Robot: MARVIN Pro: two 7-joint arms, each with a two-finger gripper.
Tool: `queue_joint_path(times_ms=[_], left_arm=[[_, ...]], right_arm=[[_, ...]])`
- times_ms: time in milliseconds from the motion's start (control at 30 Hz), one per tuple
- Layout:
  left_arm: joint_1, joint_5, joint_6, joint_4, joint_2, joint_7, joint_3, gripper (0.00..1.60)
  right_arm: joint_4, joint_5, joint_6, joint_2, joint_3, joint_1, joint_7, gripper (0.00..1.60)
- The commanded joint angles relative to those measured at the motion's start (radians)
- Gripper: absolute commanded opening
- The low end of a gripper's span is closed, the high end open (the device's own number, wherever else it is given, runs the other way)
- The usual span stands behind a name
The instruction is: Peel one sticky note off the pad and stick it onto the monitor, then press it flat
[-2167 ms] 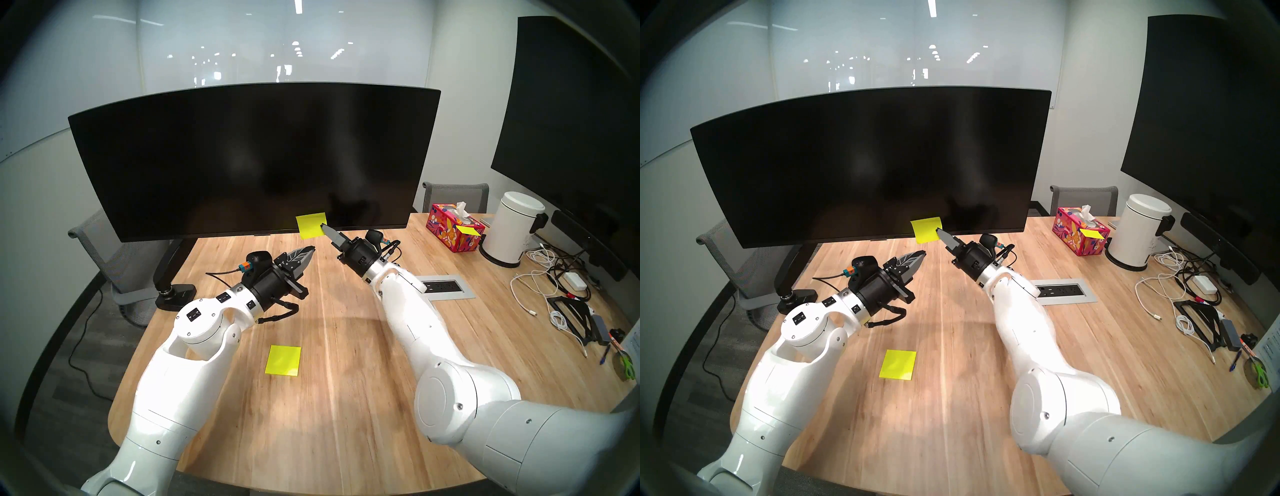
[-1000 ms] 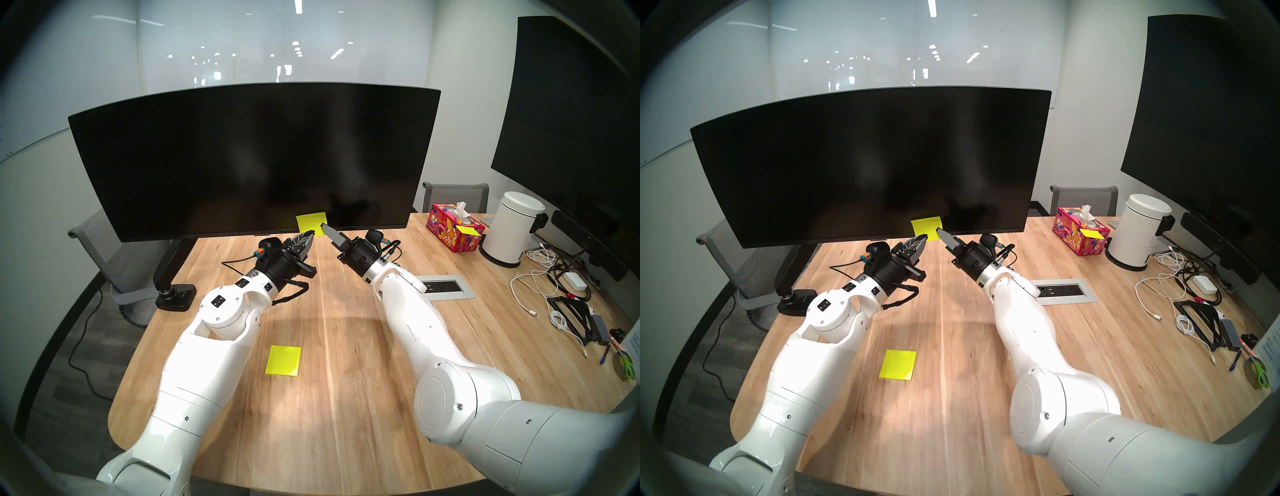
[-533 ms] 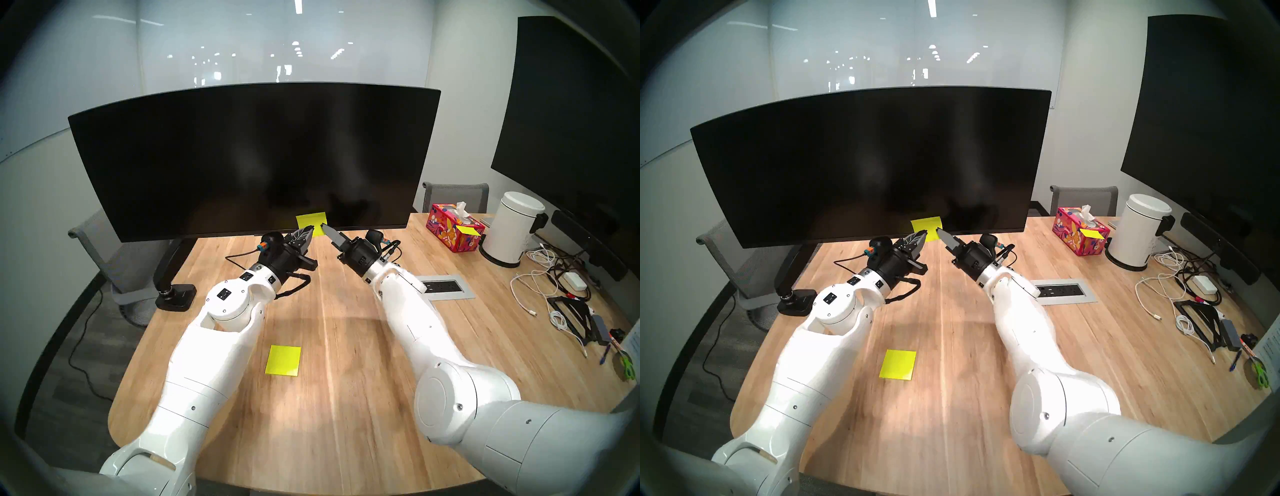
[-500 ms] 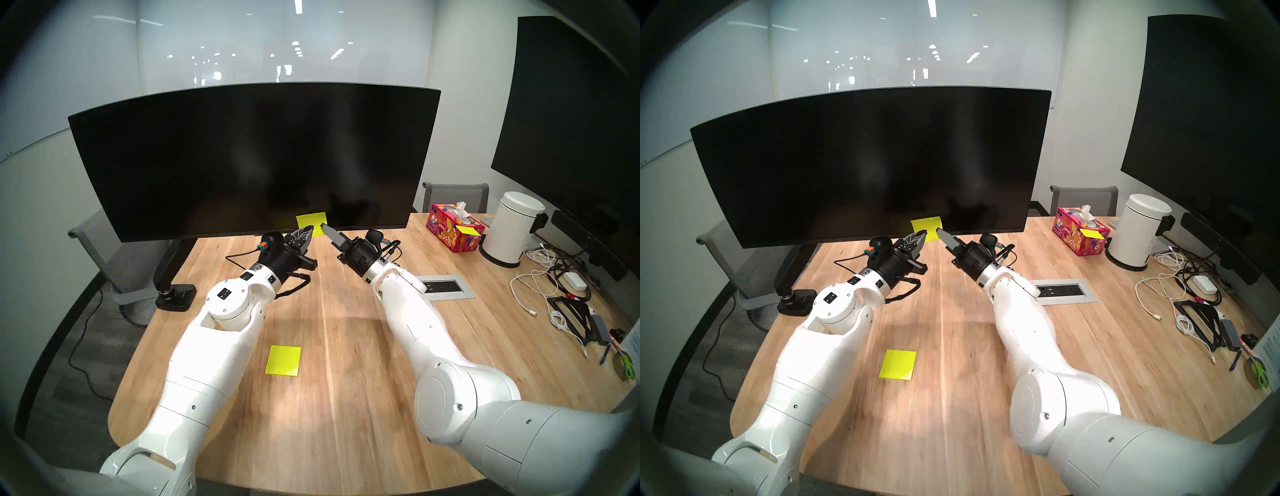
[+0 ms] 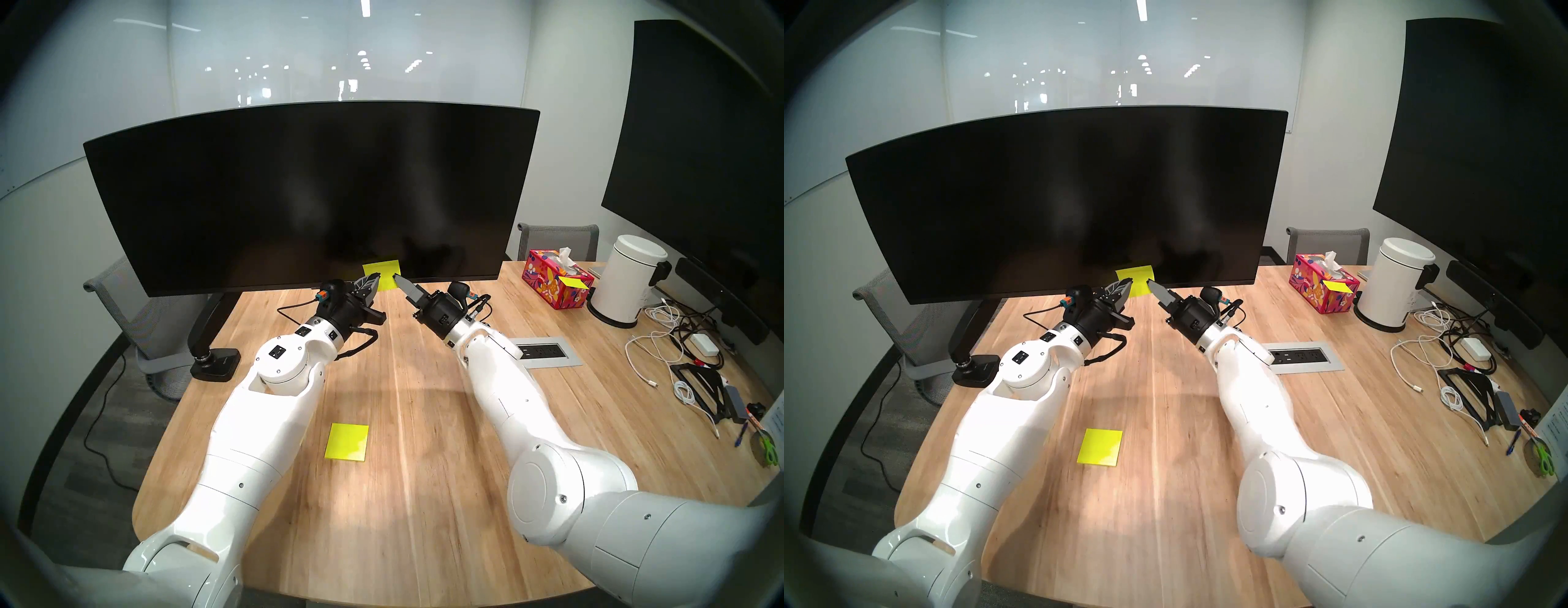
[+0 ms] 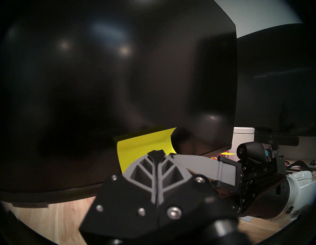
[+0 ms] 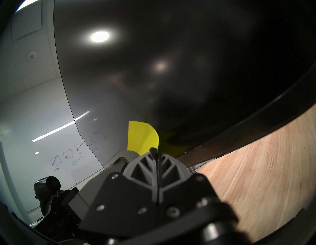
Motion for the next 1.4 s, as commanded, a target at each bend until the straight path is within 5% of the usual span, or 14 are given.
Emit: queue_joint_path(times_ms=[0,1367], left_arm=[[-0.032,0.000,-0.016,-0.007,-0.010,0.000,-0.001,0.00],[-0.080,0.000,-0.041,0.064,-0.031,0.035,-0.002,0.00]], right_arm=[[-0.020,0.004,0.001,-0.003,0.001,0.018,0.002,0.00],[-0.020,0.004,0.001,-0.003,0.001,0.018,0.002,0.00]])
